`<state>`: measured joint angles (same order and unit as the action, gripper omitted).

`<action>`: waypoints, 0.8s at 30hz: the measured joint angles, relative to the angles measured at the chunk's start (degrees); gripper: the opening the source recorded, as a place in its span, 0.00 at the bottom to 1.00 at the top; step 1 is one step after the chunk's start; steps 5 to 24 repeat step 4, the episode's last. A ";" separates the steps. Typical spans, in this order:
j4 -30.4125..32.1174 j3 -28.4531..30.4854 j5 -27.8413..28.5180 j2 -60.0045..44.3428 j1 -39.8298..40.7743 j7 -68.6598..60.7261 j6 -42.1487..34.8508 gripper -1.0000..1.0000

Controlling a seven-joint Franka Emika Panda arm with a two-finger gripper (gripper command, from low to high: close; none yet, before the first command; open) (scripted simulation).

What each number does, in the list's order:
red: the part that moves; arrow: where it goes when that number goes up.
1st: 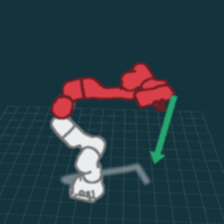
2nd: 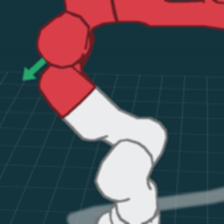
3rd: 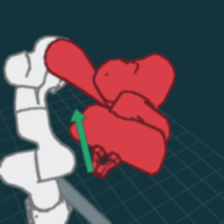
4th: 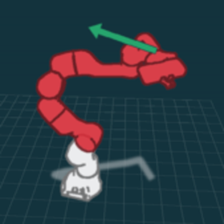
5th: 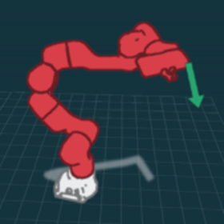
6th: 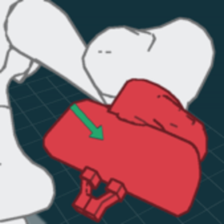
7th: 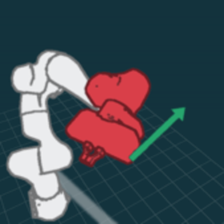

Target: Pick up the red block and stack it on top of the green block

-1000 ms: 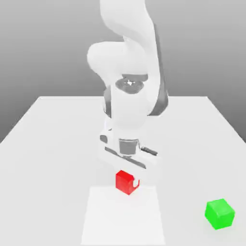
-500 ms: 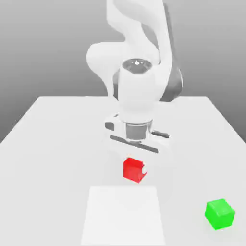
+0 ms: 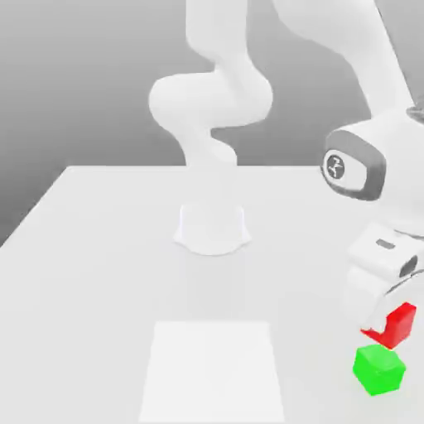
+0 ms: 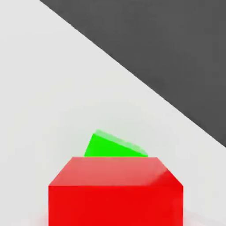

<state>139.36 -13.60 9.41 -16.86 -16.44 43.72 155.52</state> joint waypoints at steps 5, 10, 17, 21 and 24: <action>0.00 0.00 0.00 0.00 0.00 0.00 0.00 1.00; 0.00 0.00 0.00 0.00 0.00 0.00 0.00 1.00; 0.00 0.00 0.00 0.00 0.00 0.00 0.00 1.00; 0.00 0.00 0.00 0.00 0.00 0.00 0.00 1.00; 0.00 0.00 0.00 0.00 0.00 0.00 0.00 1.00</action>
